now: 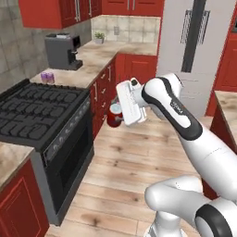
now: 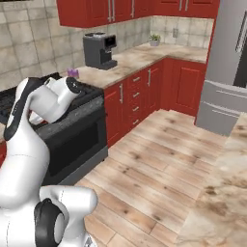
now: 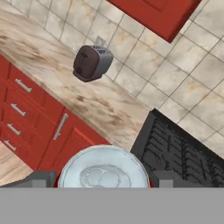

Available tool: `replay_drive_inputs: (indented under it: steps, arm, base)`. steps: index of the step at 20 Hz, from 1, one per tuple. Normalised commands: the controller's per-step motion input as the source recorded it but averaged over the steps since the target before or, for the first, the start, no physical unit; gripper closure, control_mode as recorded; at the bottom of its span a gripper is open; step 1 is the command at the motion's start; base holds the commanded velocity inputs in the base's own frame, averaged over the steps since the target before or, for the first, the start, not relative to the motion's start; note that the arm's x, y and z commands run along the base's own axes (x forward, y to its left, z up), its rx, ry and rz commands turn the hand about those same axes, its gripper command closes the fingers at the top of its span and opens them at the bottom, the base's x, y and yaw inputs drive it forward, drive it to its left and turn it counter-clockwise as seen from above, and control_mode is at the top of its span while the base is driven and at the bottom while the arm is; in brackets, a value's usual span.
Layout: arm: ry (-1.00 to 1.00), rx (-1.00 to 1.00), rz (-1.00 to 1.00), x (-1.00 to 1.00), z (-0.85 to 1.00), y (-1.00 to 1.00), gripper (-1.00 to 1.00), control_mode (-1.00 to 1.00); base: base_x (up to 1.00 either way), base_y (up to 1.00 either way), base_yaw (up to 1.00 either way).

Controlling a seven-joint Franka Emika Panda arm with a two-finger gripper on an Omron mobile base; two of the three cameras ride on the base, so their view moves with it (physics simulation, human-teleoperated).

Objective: Four empty soda cans are scattered around the kitchen. Gather all the cans and cluster them next to the stove for recycling.

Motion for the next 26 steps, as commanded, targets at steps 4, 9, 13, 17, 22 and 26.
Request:
replay_drive_inputs:
  steps: [4,9,13,17,22,26]
  arm:
    - [0.00,0.00,0.00,0.00,0.00,0.00,1.00,1.00]
    - [0.00,0.00,0.00,0.00,0.00,0.00,1.00,1.00]
    - [0.00,0.00,0.00,0.00,0.00,0.00,1.00,1.00]
    - [0.00,0.00,0.00,0.00,0.00,0.00,1.00,1.00]
    - [0.00,0.00,0.00,0.00,0.00,0.00,1.00,1.00]
    - [0.00,0.00,0.00,0.00,0.00,0.00,1.00,1.00]
  base:
    - [0.11,0.16,-0.48]
    - [0.05,0.29,-0.43]
    - [0.00,0.73,-0.23]
    - [0.00,0.98,-0.09]
    - [0.00,0.92,-0.05]
    - [0.21,0.60,-0.06]
